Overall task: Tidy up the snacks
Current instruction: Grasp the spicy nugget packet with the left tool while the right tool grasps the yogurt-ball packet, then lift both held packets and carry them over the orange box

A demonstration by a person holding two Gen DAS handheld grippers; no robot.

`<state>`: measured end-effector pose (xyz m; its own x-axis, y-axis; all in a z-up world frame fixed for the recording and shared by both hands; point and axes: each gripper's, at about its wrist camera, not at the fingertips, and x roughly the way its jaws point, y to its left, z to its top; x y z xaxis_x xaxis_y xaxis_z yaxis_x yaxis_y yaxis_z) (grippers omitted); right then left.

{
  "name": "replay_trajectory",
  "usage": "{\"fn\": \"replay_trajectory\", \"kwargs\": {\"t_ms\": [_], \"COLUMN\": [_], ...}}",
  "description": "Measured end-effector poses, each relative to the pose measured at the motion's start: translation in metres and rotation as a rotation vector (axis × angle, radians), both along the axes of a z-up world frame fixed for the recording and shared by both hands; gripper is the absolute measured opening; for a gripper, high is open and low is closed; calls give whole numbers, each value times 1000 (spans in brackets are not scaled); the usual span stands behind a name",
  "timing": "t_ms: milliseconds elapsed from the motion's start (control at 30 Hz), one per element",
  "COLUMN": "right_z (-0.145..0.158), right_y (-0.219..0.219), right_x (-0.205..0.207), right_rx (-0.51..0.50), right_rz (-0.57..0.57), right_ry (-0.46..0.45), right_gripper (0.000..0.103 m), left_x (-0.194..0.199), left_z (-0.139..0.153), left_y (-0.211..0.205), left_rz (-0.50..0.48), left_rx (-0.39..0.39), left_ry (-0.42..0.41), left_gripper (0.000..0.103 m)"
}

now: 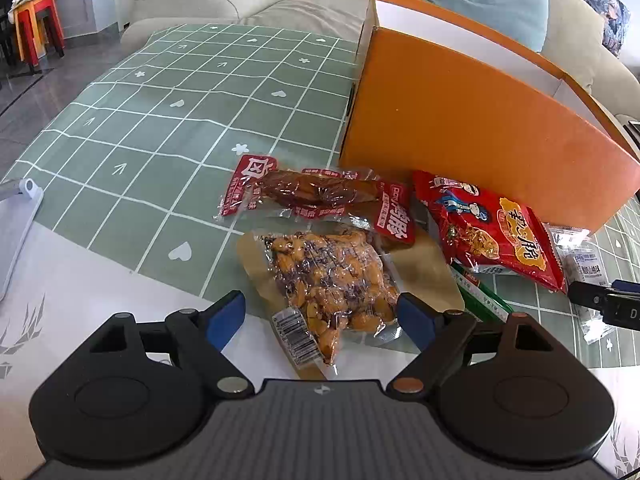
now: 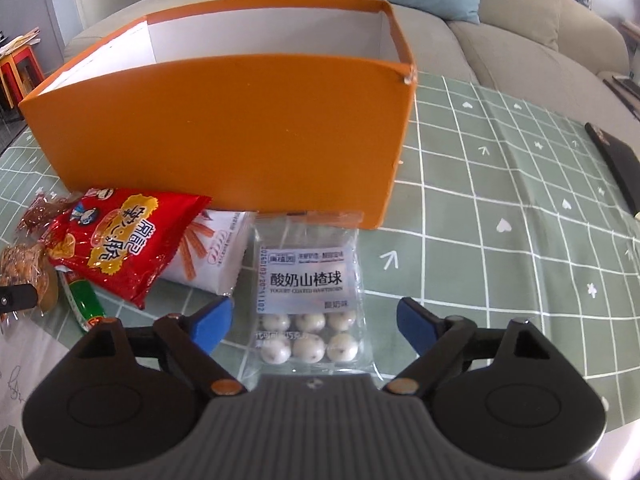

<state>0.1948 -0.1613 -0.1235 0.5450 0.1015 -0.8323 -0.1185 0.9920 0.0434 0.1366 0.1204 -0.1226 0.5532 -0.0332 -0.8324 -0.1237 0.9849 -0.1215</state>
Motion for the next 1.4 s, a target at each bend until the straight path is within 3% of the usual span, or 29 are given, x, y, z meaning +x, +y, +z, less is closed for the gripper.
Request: {"fn": "replay_trajectory", "kwargs": {"t_ms": [133,267,433,500,667,700,1000,1033,1067,1200,1400], "right_z": [-5,-4,-3,-2,-2,-1,2,3,3,3,7], "right_y": [4,8,7,7,10,11,13,13,14,13,19], "right_x": [0,-4,-9,-12,-21,-22,-31,-33,-35,-45,-67], "right_rx": [10,-13,-10,-9,-13,-13,-8,-3,1,14,41], "right_rz": [21,44,52,60,83,85,103,103,103,91,120], "right_ry": [17,-3,3,8,11,13,30,34,38,73,116], "right_gripper": [74,60,59,59,59,59,58,58,58,58,58], "left_x": [1,0,-2,-4,-14,-16,-27,-28,-29,-39,-59], "left_z": [-1,0,2,3,10,12,29,32,35,44,46], "left_y": [-2,-3,-2,0,-4,-4,-9,-11,-13,-17,-22], "left_rz": [-9,-30,-28,-35,-42,-43,-82,-95,-115,-187,-290], "left_rx": [-1,-17,-41,-70,-60,-65,-60,-48,-32,-40,-130], "left_ry": [-9,-24,-35,-37,-53,-60,-66,-62,-53,-21,39], "left_gripper": [98,87,73,61,53,43,39,39,30,30,30]}}
